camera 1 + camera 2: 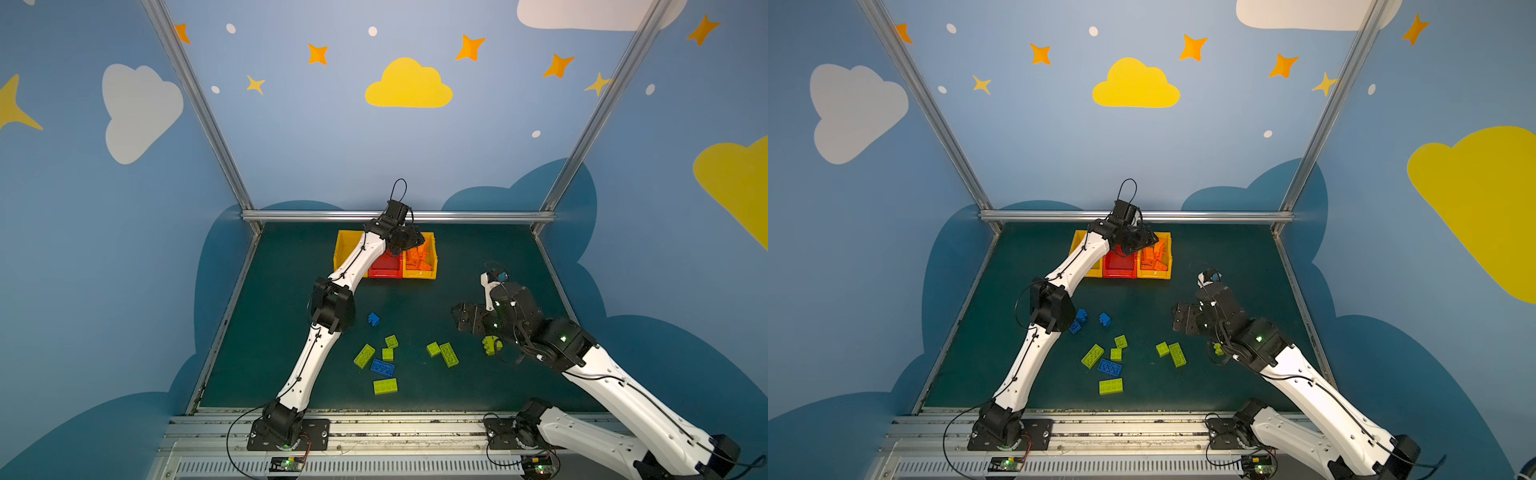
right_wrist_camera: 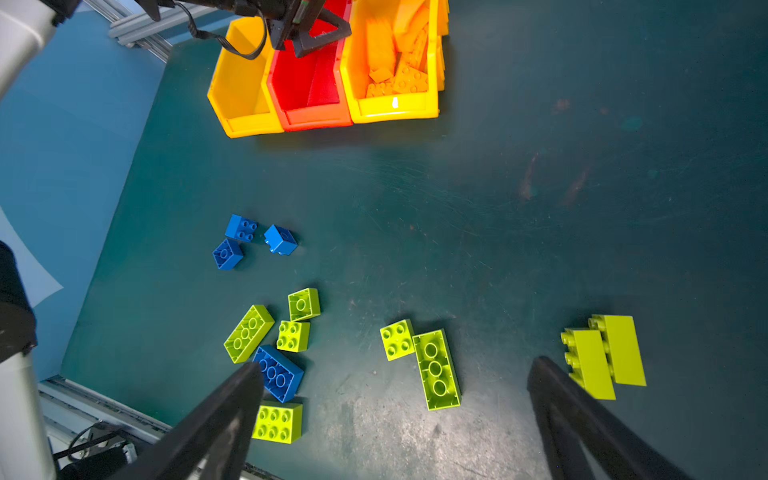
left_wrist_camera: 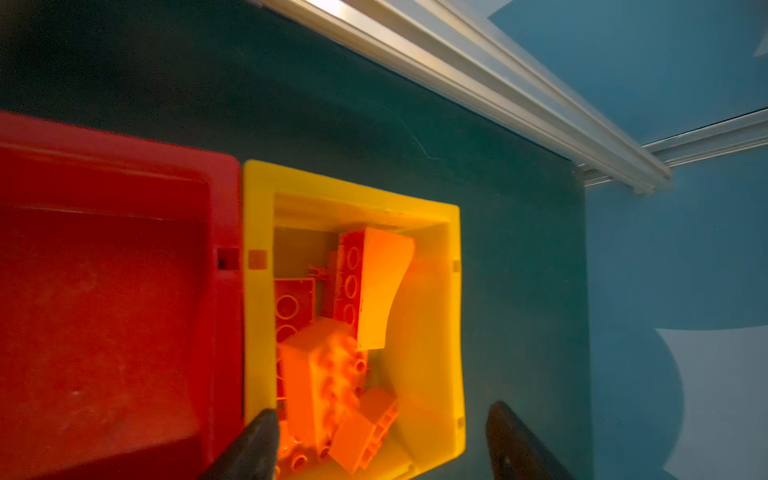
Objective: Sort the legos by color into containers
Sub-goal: 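Grasp the lime-green 2x4 brick with the right gripper while the left gripper withdraws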
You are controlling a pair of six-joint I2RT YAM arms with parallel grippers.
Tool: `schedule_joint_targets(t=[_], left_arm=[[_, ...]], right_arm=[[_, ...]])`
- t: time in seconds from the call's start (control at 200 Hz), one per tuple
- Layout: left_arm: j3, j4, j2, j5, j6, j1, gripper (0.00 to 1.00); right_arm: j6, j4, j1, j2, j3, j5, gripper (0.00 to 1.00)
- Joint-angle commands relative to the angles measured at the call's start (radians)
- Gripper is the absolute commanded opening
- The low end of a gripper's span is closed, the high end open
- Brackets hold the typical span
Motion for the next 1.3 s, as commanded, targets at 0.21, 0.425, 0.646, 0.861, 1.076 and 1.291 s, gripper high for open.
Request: schedule_joint_targets(t=[0.21, 0.425, 0.646, 0.861, 1.076, 1.291], left_arm=[[-0.19, 0.047, -0.239, 0.098, 0.021, -0.045, 0.89], [-0.85, 0.262, -0.71, -0.022, 0.064, -0.084, 0.99], [-1.556, 0.453, -1.229, -0.226, -0.03, -0.09, 1.0], [-1.925, 0.402, -1.539, -0.316, -0.084, -0.112, 1.0], [-2.117, 0.335, -1.754, -0.365, -0.12, -0.115, 1.0], [-2.164, 0.302, -1.836, -0.392, -0.13, -0.115, 1.0]], right_arm=[[0.012, -0.125, -0.003, -0.065, 0.017, 0.053, 0.97], [0.031, -0.217, -0.004, -0.047, -0.043, 0.063, 0.97], [0.042, -0.211, -0.004, -0.053, -0.142, 0.028, 0.97], [0.02, -0.126, -0.002, 0.036, -0.239, -0.079, 0.83], [0.0, 0.015, 0.006, 0.165, -0.307, -0.188, 0.73], [-0.047, 0.079, 0.011, 0.352, -0.275, -0.229, 0.69]])
